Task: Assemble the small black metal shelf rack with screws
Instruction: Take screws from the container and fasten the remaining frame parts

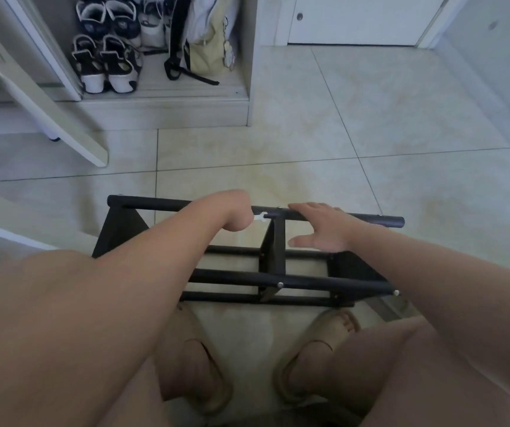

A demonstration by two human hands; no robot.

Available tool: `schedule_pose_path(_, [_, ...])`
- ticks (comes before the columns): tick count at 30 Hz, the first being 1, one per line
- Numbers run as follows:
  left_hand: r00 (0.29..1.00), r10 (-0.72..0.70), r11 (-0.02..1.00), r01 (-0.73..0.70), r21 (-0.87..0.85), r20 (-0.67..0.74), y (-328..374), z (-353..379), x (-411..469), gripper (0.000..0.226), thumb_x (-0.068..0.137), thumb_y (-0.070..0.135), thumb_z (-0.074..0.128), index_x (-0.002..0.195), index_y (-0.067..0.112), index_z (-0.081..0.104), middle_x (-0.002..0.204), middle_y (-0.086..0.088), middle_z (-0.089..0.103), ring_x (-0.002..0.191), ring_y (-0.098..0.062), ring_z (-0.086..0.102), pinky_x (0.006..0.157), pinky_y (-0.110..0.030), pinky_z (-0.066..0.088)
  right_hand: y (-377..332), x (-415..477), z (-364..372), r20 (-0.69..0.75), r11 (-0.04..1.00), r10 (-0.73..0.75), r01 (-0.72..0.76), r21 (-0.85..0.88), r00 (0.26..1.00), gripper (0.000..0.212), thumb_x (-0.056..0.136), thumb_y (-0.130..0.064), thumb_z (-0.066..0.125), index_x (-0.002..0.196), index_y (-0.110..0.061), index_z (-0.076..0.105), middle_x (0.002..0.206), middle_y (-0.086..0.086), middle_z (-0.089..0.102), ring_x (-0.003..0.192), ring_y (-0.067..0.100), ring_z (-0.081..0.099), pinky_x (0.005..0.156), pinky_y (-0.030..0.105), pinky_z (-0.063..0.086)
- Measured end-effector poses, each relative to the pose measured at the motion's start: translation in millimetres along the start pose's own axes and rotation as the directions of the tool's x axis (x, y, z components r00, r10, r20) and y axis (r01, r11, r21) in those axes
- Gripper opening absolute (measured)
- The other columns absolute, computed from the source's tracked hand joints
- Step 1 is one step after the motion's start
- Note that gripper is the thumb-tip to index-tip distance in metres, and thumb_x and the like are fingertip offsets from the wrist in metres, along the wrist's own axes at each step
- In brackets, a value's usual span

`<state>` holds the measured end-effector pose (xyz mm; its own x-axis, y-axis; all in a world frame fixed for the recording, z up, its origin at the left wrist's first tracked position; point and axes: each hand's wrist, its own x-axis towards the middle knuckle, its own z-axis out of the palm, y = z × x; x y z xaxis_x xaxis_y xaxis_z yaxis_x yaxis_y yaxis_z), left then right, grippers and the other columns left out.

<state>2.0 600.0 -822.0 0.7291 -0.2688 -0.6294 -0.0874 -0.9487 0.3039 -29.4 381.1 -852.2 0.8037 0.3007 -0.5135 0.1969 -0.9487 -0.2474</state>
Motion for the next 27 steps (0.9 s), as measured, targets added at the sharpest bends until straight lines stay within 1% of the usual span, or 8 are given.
schedule_pose_path(4, [0.996,0.029,0.994,-0.019,0.108,-0.087,5,-22,11,0.020,0.098,0.005,0.042,0.088,0.002,0.060,0.084,-0.017,0.053,0.075,-0.028,0.046,0.051,-0.032,0.029,10,6,-21,0.091,0.991,0.127,-0.130,0.028,0.988,0.072,0.098,-0.050,0.058,0.157,-0.021,0.029,0.153,0.006,0.045,0.138,0.028,0.044,0.112,0.039,0.036])
schedule_pose_path(10, [0.999,-0.013,0.999,0.015,0.050,-0.047,0,-28,48,0.027,0.102,0.009,0.041,0.116,-0.002,0.062,0.117,-0.019,0.065,0.104,-0.035,0.061,0.071,-0.031,0.039,16,28,-30,0.177,0.988,0.150,-0.151,-0.009,0.973,0.048,0.103,-0.041,0.052,0.147,-0.025,0.046,0.140,0.004,0.056,0.125,0.026,0.053,0.105,0.037,0.042])
schedule_pose_path(13, [0.994,-0.055,0.997,0.050,0.051,0.093,-4,-17,67,0.032,0.100,0.007,0.042,0.111,-0.001,0.071,0.114,-0.015,0.071,0.088,-0.025,0.059,0.072,-0.030,0.047,22,44,-27,0.233,0.980,0.168,-0.188,0.064,0.958,0.040,0.102,-0.046,0.052,0.133,-0.021,0.058,0.123,0.000,0.062,0.111,0.022,0.057,0.095,0.036,0.044])
schedule_pose_path(15, [0.976,-0.079,0.996,0.067,0.066,0.202,-7,-12,77,0.037,0.098,0.004,0.039,0.100,0.000,0.076,0.106,-0.009,0.076,0.080,-0.018,0.063,0.087,-0.031,0.053,28,56,-27,0.287,0.976,0.152,-0.189,0.108,0.946,0.034,0.100,-0.048,0.055,0.118,-0.021,0.062,0.106,-0.006,0.067,0.094,0.015,0.060,0.086,0.033,0.045])
schedule_pose_path(18, [0.970,-0.078,0.997,0.082,-0.011,0.231,-10,-14,87,0.039,0.096,0.002,0.032,0.081,0.004,0.067,0.096,-0.006,0.077,0.068,-0.015,0.064,0.093,-0.034,0.055,32,67,-33,0.311,0.971,0.120,-0.176,0.160,0.943,0.026,0.098,-0.046,0.059,0.103,-0.021,0.063,0.090,-0.011,0.069,0.079,0.009,0.062,0.080,0.032,0.048])
schedule_pose_path(21, [0.984,-0.076,0.995,0.084,-0.048,0.162,-9,-23,95,0.032,0.099,0.004,0.038,0.102,-0.003,0.070,0.107,-0.009,0.076,0.073,-0.018,0.065,0.078,-0.023,0.054,33,74,-41,0.225,0.972,0.113,-0.154,0.177,0.968,0.024,0.099,-0.045,0.059,0.097,-0.022,0.061,0.092,-0.006,0.065,0.085,0.016,0.059,0.078,0.031,0.044])
schedule_pose_path(23, [0.995,-0.073,0.996,0.076,-0.045,0.075,-6,-35,92,0.029,0.102,0.011,0.048,0.121,-0.001,0.067,0.119,-0.010,0.071,0.098,-0.023,0.067,0.061,-0.011,0.040,30,76,-48,0.118,0.975,0.117,-0.137,0.174,0.986,0.025,0.099,-0.047,0.057,0.103,-0.022,0.061,0.097,-0.004,0.061,0.092,0.020,0.058,0.080,0.033,0.043])
schedule_pose_path(27, [0.984,-0.082,0.991,0.064,-0.113,-0.160,-20,-44,103,0.032,0.103,0.018,0.043,0.124,0.003,0.061,0.118,-0.017,0.066,0.111,-0.033,0.062,0.087,-0.034,0.050,22,74,-58,-0.094,0.989,0.113,-0.104,0.101,0.989,0.033,0.100,-0.051,0.052,0.116,-0.024,0.062,0.104,-0.002,0.066,0.097,0.021,0.059,0.085,0.035,0.039])
